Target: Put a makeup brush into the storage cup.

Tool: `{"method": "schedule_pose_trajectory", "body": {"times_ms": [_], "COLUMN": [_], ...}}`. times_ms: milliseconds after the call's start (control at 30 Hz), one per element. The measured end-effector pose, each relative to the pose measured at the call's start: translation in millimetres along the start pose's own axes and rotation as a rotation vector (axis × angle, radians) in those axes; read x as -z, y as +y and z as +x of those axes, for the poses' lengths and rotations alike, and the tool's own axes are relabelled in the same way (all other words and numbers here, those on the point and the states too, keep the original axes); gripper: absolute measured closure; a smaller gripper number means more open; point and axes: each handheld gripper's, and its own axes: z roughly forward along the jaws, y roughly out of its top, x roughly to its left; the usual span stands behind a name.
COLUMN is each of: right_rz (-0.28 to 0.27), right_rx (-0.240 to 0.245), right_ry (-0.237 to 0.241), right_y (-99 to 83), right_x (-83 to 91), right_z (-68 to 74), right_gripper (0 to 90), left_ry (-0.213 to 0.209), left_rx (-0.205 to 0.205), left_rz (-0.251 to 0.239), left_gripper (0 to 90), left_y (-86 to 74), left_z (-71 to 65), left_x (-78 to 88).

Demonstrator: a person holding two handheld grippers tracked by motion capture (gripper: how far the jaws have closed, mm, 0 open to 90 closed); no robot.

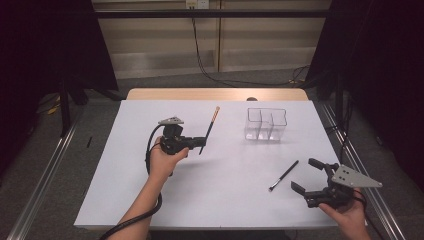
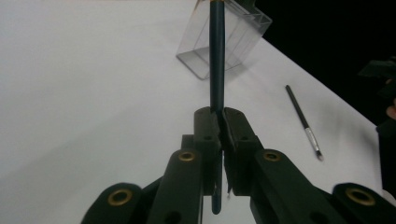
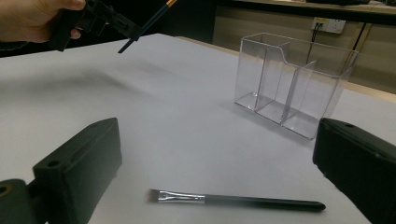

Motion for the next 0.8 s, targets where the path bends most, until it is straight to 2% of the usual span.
{"method": "schedule_pose_trajectory", "body": {"times_ms": [400,700,800], "right_rz": [0.021,0.033,0.045], "right_rx": [0.003,0.021,0.028], "right_ry": [-0.008,0.029,0.045], "right_y": [0.9,9.9,12.0], "right_x": [-7.9,-18.6,-23.2], "right_z": [-0.5,7.6,10.5], "right_gripper": [0.7,0.6,0.5], "left_ry": [-0.058,-0.075,-0.092], "left_rx": [-0.039,-0.069,-0.074], "left_rz": [-0.038,-0.034,-0.038], "left_gripper": [85.0,85.0,84.9], "left_y": [-4.7,-6.9,-7.4], "left_z": [-14.1,-21.3,-23.9], "left_x": [-4.1,-6.6,-7.4]}}
